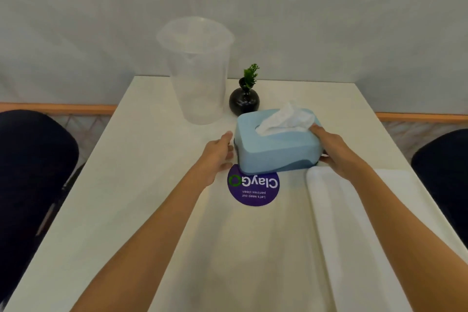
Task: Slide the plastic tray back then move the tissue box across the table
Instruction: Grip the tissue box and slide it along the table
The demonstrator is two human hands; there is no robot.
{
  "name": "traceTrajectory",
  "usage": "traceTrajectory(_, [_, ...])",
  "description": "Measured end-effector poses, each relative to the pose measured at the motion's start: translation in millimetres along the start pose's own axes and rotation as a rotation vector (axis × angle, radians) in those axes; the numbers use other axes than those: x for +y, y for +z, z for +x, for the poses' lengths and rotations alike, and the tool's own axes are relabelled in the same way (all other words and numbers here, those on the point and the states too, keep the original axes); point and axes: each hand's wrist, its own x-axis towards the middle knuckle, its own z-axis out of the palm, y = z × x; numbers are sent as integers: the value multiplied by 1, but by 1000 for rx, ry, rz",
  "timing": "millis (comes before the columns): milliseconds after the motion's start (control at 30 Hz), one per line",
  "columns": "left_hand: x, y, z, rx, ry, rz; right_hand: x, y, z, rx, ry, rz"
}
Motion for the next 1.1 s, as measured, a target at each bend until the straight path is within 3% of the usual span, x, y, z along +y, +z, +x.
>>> traceTrajectory(300, [8,18,-10,-99,90,-10,-3,15,-2,100,-39,6])
traceTrajectory(567, [19,66,-25,-172,232,12,-13,-36,-16,191,-97,19])
traceTrajectory(1100, [60,224,53,2,201,125,8,-157,103,124,-80,72])
